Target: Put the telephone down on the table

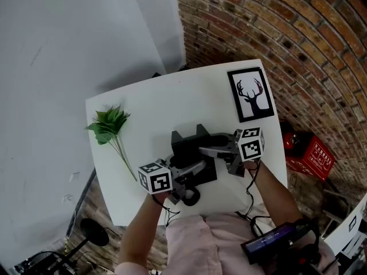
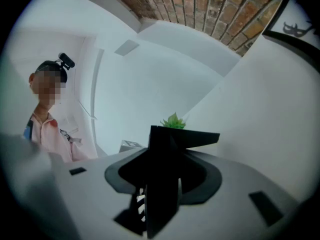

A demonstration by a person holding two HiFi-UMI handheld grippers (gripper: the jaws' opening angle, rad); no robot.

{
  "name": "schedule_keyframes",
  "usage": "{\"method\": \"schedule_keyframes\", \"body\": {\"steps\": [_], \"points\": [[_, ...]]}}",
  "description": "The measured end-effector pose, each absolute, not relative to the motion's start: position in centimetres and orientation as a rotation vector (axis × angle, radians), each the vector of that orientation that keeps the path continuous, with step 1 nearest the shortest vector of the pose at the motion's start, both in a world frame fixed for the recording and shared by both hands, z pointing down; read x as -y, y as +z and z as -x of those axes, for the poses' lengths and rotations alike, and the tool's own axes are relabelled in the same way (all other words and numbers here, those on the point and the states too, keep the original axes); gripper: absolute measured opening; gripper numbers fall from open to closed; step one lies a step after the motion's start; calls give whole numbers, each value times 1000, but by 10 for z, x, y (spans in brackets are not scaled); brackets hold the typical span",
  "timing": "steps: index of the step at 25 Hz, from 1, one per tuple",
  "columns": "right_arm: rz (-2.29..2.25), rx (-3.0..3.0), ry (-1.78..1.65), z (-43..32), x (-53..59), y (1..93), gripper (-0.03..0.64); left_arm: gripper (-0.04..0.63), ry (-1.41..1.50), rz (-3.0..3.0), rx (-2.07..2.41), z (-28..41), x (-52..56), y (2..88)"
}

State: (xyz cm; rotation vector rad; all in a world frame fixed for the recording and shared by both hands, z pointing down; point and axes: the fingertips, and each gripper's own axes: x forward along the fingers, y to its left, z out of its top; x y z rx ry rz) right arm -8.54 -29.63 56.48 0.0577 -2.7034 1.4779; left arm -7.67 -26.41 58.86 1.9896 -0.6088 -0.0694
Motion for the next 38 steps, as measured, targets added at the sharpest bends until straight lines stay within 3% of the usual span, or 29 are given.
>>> {"method": "schedule_keyframes", "body": {"steps": [5, 20, 30, 38], "points": [[-36, 2677, 1489, 91, 296, 566, 178, 430, 14, -2035, 681, 82, 259, 592], [-36, 2575, 1524, 95, 299, 576, 187, 436, -15, -2029, 857, 127, 253, 584], [-149, 2557, 1306, 86, 295, 571, 316, 439, -105, -2004, 996, 156, 236, 565], [-317, 2661, 1087, 59, 292, 527, 316, 441, -207, -2126, 1258, 184, 229, 478]]}}
